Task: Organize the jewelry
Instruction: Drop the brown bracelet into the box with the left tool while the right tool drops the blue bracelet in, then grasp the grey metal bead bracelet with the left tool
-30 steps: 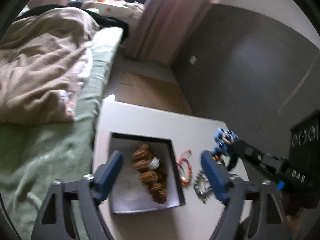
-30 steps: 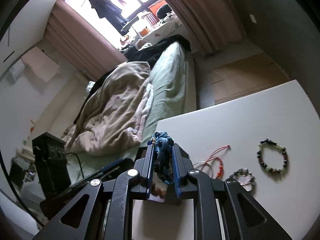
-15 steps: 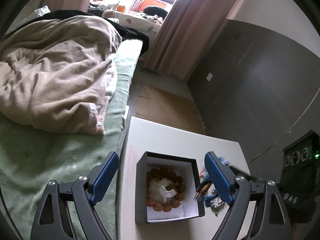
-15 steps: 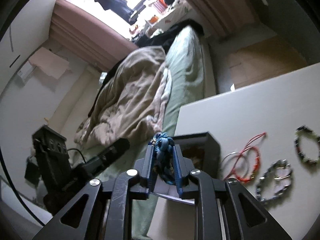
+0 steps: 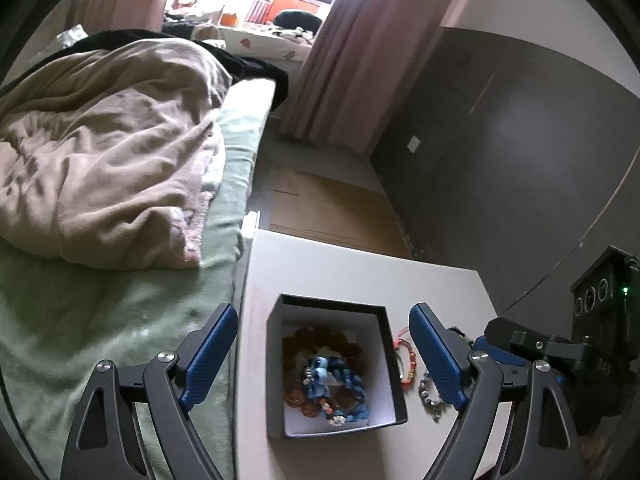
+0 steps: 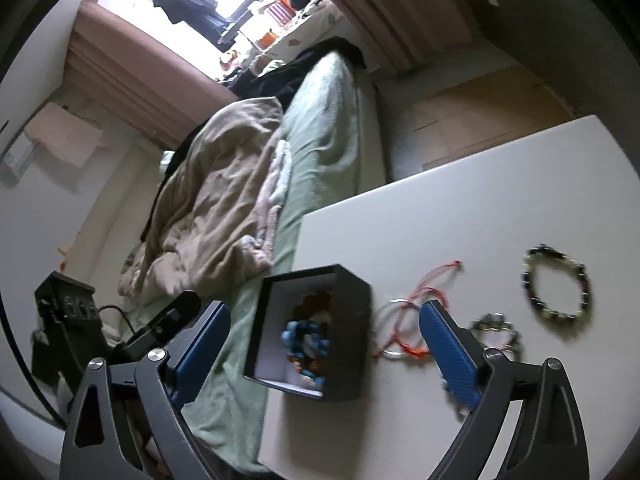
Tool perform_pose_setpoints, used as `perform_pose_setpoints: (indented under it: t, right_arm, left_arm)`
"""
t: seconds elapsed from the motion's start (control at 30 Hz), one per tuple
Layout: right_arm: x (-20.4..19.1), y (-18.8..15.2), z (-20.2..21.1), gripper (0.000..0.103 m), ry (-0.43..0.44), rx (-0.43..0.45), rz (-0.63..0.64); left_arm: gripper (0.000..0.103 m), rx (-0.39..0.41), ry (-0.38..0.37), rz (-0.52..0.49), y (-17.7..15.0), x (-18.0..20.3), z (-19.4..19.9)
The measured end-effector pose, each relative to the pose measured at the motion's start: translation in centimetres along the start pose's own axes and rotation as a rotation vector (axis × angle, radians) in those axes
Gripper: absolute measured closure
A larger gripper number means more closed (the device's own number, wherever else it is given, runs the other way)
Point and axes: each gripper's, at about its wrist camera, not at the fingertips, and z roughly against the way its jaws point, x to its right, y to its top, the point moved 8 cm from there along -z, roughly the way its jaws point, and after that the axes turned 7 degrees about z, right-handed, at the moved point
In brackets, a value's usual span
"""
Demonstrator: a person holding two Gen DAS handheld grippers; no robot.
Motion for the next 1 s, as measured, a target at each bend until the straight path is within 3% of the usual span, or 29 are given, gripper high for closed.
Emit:
perform_pose_setpoints:
  t: [0.4, 1.0]
  right_arm:
    - [3.5, -1.1, 3.7, 0.003, -0.125, -0.008, 0.011]
    - [9.2, -1.4, 8.4, 0.005, -0.202, 0.030, -0.116]
  left_arm:
    - [0.017, -0.059, -0.032, -0.092, -2.7, 3.9, -1.4]
    - [0.058, -0.219, -0.089, -0.247, -8.9, 10.8, -5.2]
